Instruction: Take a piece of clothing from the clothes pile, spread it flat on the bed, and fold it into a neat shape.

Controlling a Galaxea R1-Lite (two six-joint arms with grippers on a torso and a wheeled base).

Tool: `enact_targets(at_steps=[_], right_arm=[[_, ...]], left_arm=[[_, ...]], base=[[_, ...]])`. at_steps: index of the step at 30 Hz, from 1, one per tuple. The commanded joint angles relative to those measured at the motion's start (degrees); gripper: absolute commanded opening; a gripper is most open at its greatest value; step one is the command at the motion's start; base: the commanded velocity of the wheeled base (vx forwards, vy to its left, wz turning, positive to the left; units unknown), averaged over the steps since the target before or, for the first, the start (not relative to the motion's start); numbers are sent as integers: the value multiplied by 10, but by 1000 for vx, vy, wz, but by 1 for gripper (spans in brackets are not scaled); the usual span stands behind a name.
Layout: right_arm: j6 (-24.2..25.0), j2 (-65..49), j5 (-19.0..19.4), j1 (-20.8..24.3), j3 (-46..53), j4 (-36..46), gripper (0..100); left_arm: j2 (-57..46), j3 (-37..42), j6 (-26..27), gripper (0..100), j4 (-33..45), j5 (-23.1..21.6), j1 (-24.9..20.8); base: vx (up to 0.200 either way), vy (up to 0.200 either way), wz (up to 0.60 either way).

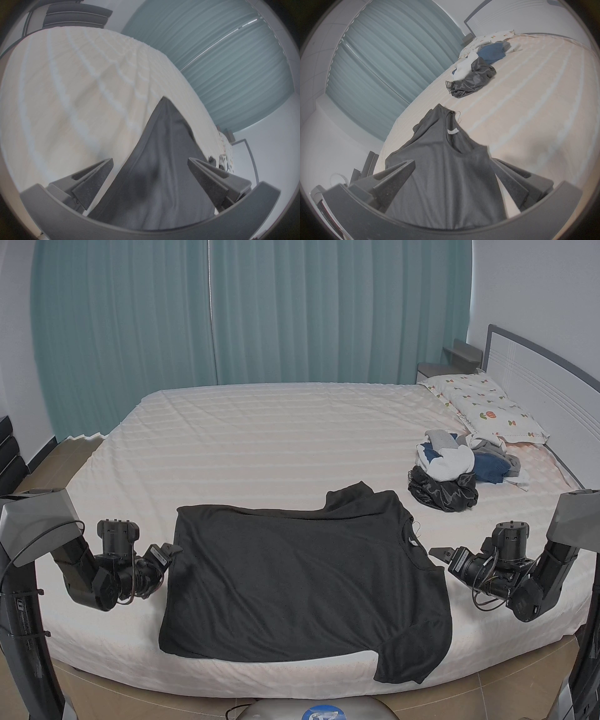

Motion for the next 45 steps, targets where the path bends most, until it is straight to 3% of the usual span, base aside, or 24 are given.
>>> enact_targets(at_steps=[1, 4, 9, 17, 26, 32, 41, 45], right_arm=[[52, -50, 0, 26, 87, -28, 100], [65, -40, 0, 31, 114, -54, 100], [66, -25, 2, 27, 150, -100, 100], [66, -12, 4, 24, 174, -137, 100], [66, -9, 4, 23, 178, -138, 100], [66, -6, 4, 23, 178, -139, 100], [66, -3, 4, 25, 177, -139, 100], [66, -2, 4, 24, 176, -139, 100]], left_arm=[[-38, 141, 37, 100, -63, -6, -20], [-40, 173, 85, 100, -63, -6, -20], [-48, 203, 108, 100, -61, -5, -27], [-52, 209, 107, 100, -59, -5, -43], [-54, 203, 102, 100, -62, -5, -43], [-68, 196, 54, 100, -63, -6, -44], [-66, 191, 50, 100, -63, -7, -46], [-64, 192, 51, 100, -62, -7, -46]], base=[[0, 0, 0], [0, 0, 0], [0, 0, 0], [0, 0, 0], [-133, 0, 0], [0, 0, 0], [0, -200, 0], [0, 0, 0]])
